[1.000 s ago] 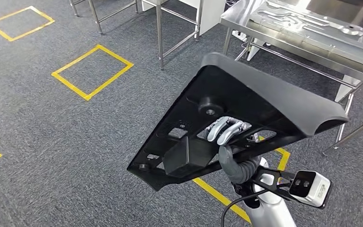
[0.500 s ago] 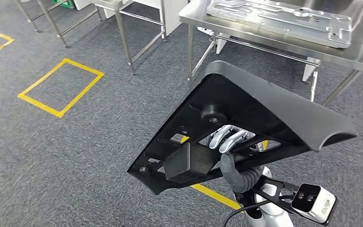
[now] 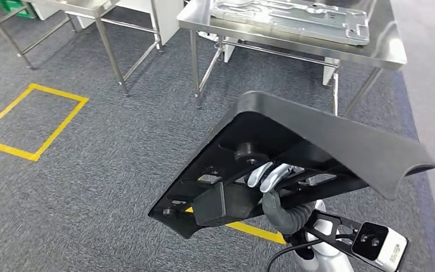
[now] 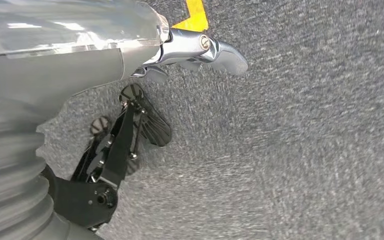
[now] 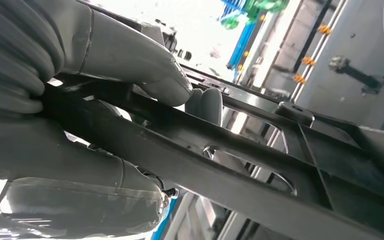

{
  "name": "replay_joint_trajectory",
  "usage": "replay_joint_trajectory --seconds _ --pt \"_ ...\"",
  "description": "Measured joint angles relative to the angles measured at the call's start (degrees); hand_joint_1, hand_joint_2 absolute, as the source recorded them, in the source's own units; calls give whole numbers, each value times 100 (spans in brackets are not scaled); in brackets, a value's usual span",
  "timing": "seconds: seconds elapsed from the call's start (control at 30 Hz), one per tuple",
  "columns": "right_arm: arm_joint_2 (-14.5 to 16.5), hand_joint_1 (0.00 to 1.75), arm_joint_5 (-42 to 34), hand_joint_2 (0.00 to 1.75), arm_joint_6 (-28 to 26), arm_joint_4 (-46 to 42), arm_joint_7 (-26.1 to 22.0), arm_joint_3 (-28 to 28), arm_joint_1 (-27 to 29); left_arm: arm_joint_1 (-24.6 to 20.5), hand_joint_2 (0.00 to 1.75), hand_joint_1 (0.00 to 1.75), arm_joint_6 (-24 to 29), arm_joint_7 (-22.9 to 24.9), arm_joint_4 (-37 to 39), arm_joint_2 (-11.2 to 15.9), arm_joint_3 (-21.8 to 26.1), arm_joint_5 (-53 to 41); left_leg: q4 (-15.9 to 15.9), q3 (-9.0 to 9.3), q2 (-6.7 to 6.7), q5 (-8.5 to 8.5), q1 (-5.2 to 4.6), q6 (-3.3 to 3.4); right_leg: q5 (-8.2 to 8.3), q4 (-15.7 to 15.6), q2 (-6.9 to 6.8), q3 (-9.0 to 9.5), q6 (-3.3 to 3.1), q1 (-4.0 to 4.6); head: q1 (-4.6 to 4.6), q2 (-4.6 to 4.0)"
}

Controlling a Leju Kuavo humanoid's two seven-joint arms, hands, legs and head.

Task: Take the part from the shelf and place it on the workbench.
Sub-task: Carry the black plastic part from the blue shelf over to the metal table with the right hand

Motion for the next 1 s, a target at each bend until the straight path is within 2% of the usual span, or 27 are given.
replay_joint_trajectory --seconds 0.03,0.07,0.1,0.13,0.17,0.23,0.27,0.3,0.33,0.37,0.43,0.5,0.53,0.57,0.6,0.63,0.7,0.73,0.8,0.87,0.9,1.0 --pt "-2 175 -1 175 -10 1 1 3 -10 5 175 0 -5 0 0 -8 0 0 2 -4 71 -4 -6 2 -126 339 -38 -170 15 -11 0 0" --pt "-4 175 -10 175 -16 6 1 5 -26 5 175 0 -11 0 0 -15 0 0 3 -6 142 -9 -7 1 -153 525 -56 -266 22 -17 0 0" --pt "-9 175 -28 175 -22 15 2 8 -55 0 175 0 -18 0 0 -22 0 0 4 -4 212 -15 -8 -3 -77 505 -70 -259 24 -20 0 0" --pt "-14 175 -61 175 -43 25 8 11 -103 -10 175 0 -27 2 0 -29 0 0 5 6 278 -24 -9 -12 96 246 -102 -126 17 -19 0 0" --pt "-20 175 -108 175 -90 36 30 17 -168 -23 175 0 -36 5 0 -36 0 0 6 21 339 -35 -12 -26 299 -158 -194 90 -4 -11 0 0" --pt "-38 175 -219 175 -251 46 125 48 -344 -52 175 0 -47 20 0 -44 0 0 15 53 447 -65 -42 -73 534 -859 -443 451 -87 42 0 0" --pt "-51 175 -269 175 -339 48 182 75 -434 -66 175 0 -50 31 0 -45 0 0 18 66 499 -79 -57 -102 558 -1014 -515 520 -130 68 0 0" --pt "-64 175 -303 175 -404 48 227 105 -505 -80 175 0 -51 43 0 -45 0 0 17 79 553 -90 -69 -133 544 -1051 -509 522 -169 87 0 0" --pt "-79 175 -322 175 -448 46 256 140 -548 -96 175 0 -53 52 0 -47 0 1 11 97 612 -99 -68 -165 555 -1059 -432 513 -199 84 0 0" --pt "-95 175 -331 175 -474 45 272 175 -565 -110 175 0 -57 61 0 -49 0 1 22 109 611 -123 -58 -203 565 -1073 -367 518 -229 72 0 0" --pt "-122 175 -326 175 -502 45 250 253 -576 -115 175 0 -64 63 0 -57 0 1 281 21 389 -319 -34 -259 590 -1105 -239 537 -295 40 0 0" --pt "-139 175 -304 175 -509 58 165 333 -569 -83 175 0 -67 35 0 -66 1 -1 958 -290 102 -680 -21 -283 597 -1109 -109 539 -338 33 0 0" --pt "-145 175 -283 175 -504 72 117 369 -549 -64 175 0 -66 14 0 -71 2 -1 1329 -472 50 -824 -21 -288 596 -1104 -37 536 -348 39 0 0" --pt "-152 175 -255 175 -499 90 82 403 -525 -47 175 0 -65 -7 0 -79 4 -2 1574 -604 30 -872 -22 -288 594 -1096 44 536 -353 45 0 0" --pt "-157 175 -228 175 -496 110 59 432 -500 -33 175 0 -64 -24 0 -89 5 -1 1616 -649 21 -803 -21 -281 589 -1084 132 538 -354 50 0 0" --pt "-161 175 -205 175 -497 128 42 457 -478 -23 175 0 -64 -35 0 -98 7 0 1430 -592 4 -625 -21 -267 582 -1069 217 541 -351 53 0 0" --pt "-165 175 -167 175 -510 150 18 490 -448 -6 175 0 -72 -54 1 -108 13 1 693 -313 -154 -202 -21 -215 561 -1034 360 540 -328 56 0 0" --pt "-166 175 -146 175 -517 156 10 498 -439 0 175 0 -78 -63 1 -109 19 1 377 -195 -247 -84 -22 -190 553 -1013 412 527 -308 57 0 0" --pt "-167 175 -95 175 -526 164 6 506 -404 -4 175 0 -97 -80 2 -114 28 -15 133 -102 -355 -59 -40 -144 552 -1000 475 494 -252 42 0 0" --pt "-175 175 -44 175 -527 167 6 508 -357 -32 175 0 -115 -89 2 -130 35 -27 86 -77 -317 -35 -41 -90 553 -1010 520 482 -183 24 0 0" --pt "-181 175 -24 175 -525 165 5 507 -335 -42 175 0 -120 -90 1 -141 38 -25 56 -58 -293 -19 -29 -58 521 -977 467 473 -149 30 1 0" --pt "-198 175 1 175 -502 159 3 499 -308 -31 175 0 -130 -90 0 -162 49 -3 -14 -17 -220 13 -1 14 266 -606 152 311 -73 47 1 0"
